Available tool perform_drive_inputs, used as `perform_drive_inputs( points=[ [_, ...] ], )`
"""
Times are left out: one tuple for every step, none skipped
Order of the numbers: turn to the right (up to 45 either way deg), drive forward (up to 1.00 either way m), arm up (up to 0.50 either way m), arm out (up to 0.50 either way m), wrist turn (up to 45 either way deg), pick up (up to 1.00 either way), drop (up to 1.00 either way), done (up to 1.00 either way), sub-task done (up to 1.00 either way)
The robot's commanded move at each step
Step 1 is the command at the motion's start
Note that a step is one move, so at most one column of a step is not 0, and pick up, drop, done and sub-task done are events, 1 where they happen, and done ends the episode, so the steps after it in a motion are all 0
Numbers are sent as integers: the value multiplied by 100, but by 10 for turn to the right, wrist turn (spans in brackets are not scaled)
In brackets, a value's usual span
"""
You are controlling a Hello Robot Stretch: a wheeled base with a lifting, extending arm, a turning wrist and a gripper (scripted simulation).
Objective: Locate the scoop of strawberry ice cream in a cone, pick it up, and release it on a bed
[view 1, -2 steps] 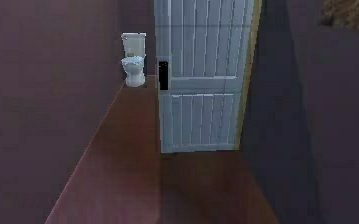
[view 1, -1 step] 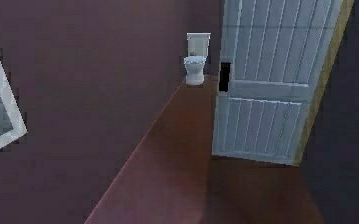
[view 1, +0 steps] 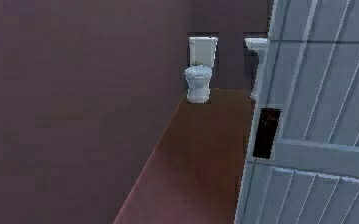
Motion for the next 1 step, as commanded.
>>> perform_drive_inputs(
  points=[
    [0,85,0,0,0,0,0,0,0]
  ],
)
